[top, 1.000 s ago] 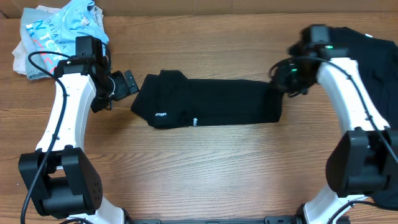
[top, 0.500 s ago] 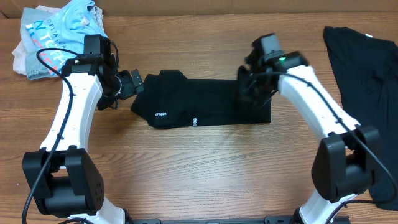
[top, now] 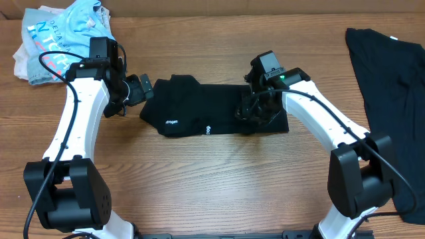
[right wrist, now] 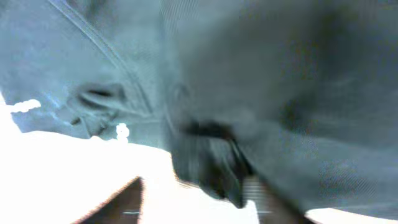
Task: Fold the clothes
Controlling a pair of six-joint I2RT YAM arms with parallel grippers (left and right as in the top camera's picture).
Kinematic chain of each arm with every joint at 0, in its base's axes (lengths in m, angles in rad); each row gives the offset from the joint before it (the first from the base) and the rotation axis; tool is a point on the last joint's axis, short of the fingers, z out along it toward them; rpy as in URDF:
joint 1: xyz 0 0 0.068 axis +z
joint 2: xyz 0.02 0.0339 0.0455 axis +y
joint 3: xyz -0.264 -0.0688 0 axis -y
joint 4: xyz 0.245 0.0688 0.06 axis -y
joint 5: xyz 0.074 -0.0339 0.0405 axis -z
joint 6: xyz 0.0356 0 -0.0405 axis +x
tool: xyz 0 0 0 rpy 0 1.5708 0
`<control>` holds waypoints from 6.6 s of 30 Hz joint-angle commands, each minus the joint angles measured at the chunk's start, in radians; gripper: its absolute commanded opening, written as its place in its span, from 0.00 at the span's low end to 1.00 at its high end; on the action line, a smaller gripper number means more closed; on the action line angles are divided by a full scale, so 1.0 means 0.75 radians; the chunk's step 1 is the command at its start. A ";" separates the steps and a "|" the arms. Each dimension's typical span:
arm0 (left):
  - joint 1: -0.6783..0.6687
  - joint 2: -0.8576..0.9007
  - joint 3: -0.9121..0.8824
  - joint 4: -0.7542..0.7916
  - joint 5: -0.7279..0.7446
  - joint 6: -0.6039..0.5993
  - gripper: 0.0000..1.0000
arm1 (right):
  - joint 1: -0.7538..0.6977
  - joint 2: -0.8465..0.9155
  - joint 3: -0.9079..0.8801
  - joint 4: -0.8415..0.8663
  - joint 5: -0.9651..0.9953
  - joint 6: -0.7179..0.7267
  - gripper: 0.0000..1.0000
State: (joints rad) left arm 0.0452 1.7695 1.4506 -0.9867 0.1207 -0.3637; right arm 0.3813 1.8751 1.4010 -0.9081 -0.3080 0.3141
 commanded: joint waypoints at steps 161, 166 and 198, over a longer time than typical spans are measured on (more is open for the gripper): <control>-0.806 0.756 1.369 -0.758 0.614 0.451 0.89 | -0.839 0.000 0.106 0.155 -0.035 0.001 1.00; -0.807 0.755 1.456 -0.816 0.264 0.304 0.93 | -0.839 0.000 0.106 0.155 -0.035 0.001 1.00; -0.571 0.755 1.051 -0.511 0.110 0.351 0.87 | -0.839 0.000 0.106 0.155 -0.035 0.001 1.00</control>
State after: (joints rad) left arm -0.3782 2.3543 2.2433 -1.3750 0.1791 -0.1184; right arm -0.2481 1.8751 1.4555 -0.7967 -0.3332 0.3138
